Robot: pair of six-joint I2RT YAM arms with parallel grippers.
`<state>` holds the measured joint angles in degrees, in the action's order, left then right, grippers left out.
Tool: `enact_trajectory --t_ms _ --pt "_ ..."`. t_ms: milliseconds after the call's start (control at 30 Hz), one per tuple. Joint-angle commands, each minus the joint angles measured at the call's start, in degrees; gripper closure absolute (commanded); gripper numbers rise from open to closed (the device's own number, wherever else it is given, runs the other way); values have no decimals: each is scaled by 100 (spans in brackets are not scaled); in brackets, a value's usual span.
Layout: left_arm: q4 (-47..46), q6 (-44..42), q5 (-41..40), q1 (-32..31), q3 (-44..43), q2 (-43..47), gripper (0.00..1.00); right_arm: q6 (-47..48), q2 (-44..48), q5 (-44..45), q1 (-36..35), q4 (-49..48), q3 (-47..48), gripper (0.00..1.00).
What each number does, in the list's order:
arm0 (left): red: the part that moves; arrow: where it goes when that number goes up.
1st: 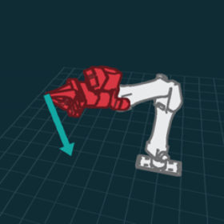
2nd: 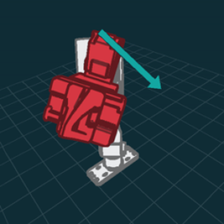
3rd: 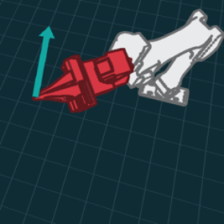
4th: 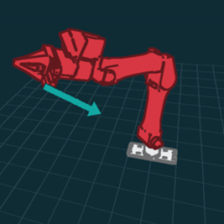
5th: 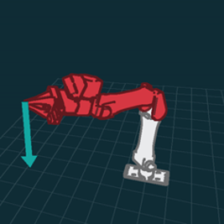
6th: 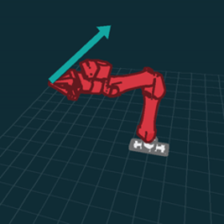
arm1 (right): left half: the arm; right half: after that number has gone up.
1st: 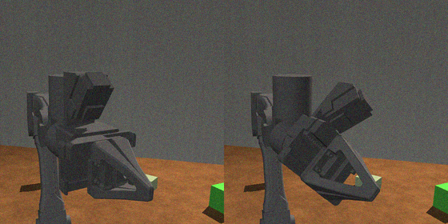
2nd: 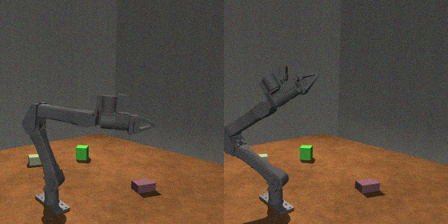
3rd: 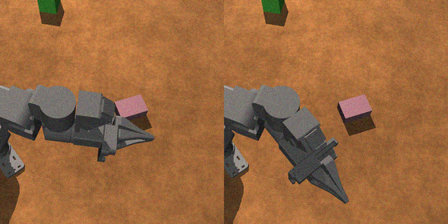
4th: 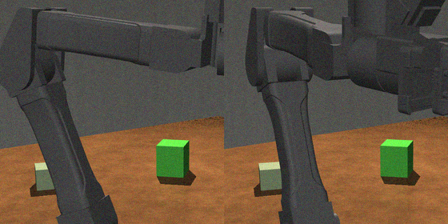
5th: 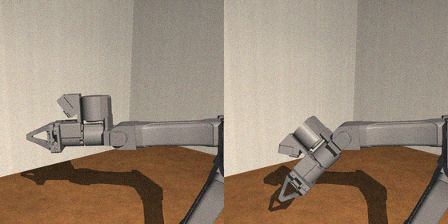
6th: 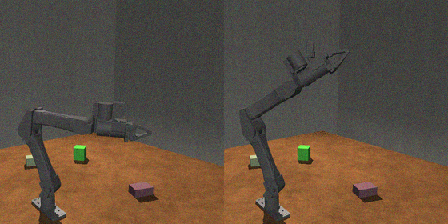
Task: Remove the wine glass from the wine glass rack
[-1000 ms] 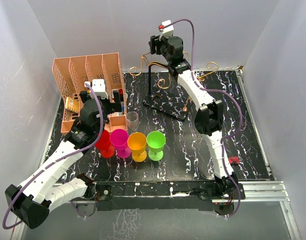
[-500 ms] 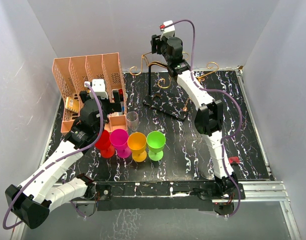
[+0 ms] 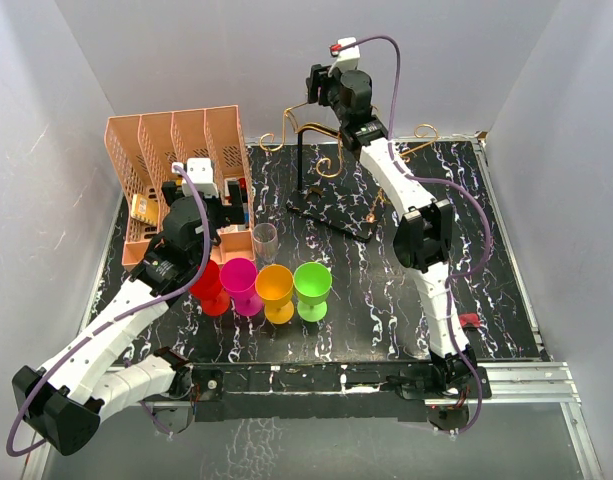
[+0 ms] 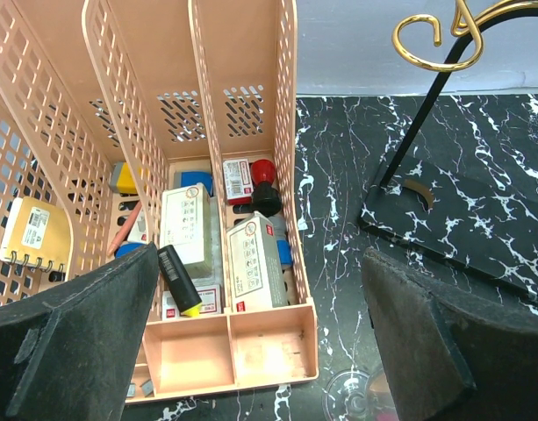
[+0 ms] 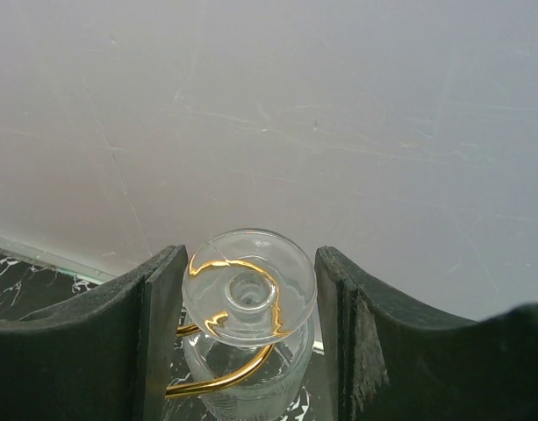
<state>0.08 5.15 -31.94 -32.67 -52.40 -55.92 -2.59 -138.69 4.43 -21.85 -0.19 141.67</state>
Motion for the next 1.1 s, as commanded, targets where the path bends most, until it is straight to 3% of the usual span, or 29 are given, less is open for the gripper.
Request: enact_trajectory --t_ms 0,333,1067 --pt "-68 30 30 49 -104 70 3 -79 667 -1 140 -375 142 92" --pt "-54 56 82 55 -122 36 3 -137 959 188 139 -120 -103 92" --pt "-35 85 109 79 -130 19 3 83 1169 -443 -287 -111 -613 92"
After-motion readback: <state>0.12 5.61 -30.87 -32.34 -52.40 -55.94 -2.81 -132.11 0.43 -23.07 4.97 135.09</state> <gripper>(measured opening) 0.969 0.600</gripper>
